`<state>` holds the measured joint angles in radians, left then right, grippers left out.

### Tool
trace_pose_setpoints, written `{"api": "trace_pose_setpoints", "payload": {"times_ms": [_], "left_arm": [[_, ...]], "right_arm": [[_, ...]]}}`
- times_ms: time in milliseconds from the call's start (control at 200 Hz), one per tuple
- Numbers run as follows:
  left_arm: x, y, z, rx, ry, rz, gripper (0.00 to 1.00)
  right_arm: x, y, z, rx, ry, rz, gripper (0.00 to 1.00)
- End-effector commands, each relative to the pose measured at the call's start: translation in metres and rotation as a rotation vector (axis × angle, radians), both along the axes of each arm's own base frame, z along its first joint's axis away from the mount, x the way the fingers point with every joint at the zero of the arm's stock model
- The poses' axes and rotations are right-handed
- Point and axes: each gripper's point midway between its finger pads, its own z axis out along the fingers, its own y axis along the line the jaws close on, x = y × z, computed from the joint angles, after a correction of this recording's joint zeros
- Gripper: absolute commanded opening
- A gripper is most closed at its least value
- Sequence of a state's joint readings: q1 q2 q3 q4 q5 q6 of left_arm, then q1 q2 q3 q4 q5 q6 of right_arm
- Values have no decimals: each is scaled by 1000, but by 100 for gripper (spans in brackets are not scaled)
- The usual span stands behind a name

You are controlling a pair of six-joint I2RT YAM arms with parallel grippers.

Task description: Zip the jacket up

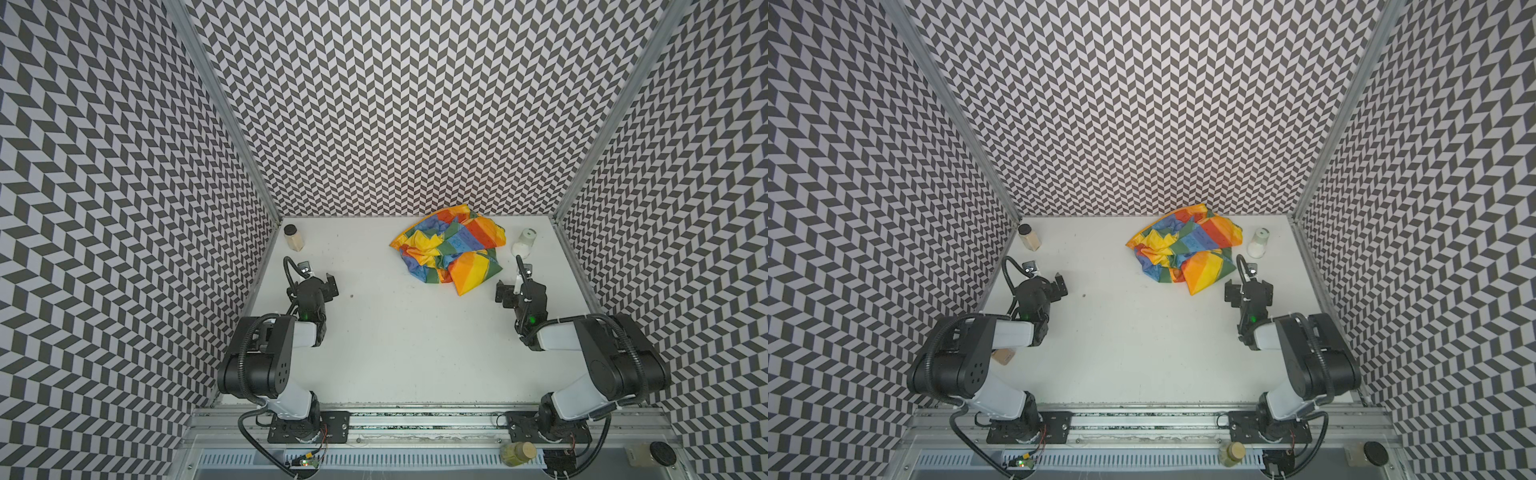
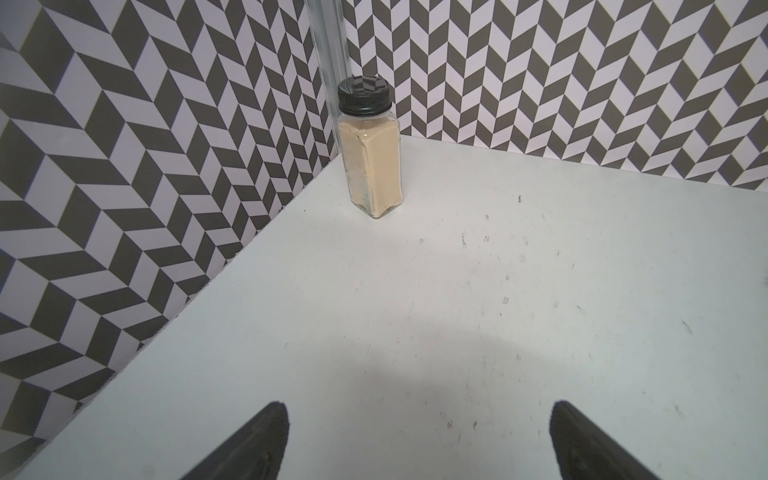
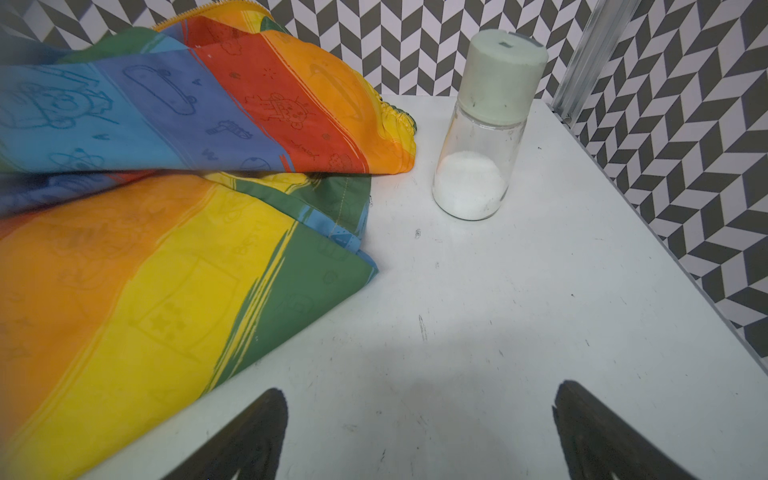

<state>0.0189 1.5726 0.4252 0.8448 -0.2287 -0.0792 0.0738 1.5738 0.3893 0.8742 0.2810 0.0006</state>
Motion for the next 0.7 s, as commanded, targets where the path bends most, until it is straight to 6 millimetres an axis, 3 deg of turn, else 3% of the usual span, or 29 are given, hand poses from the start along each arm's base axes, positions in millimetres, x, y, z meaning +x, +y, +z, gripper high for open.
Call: {"api": "trace_pose_setpoints", "payload": {"times_ms": [0, 556, 696], "left_arm": [[-2, 2, 5, 2, -22, 17, 100], [-2, 2, 5, -1, -19, 14, 100], [-3, -2, 17, 8, -7, -4, 100]], "right_arm": [[3, -2, 13, -5, -56, -12, 100], [3, -2, 13, -4, -57, -9, 100], [-2, -4, 20, 3, -59, -24, 100]]}}
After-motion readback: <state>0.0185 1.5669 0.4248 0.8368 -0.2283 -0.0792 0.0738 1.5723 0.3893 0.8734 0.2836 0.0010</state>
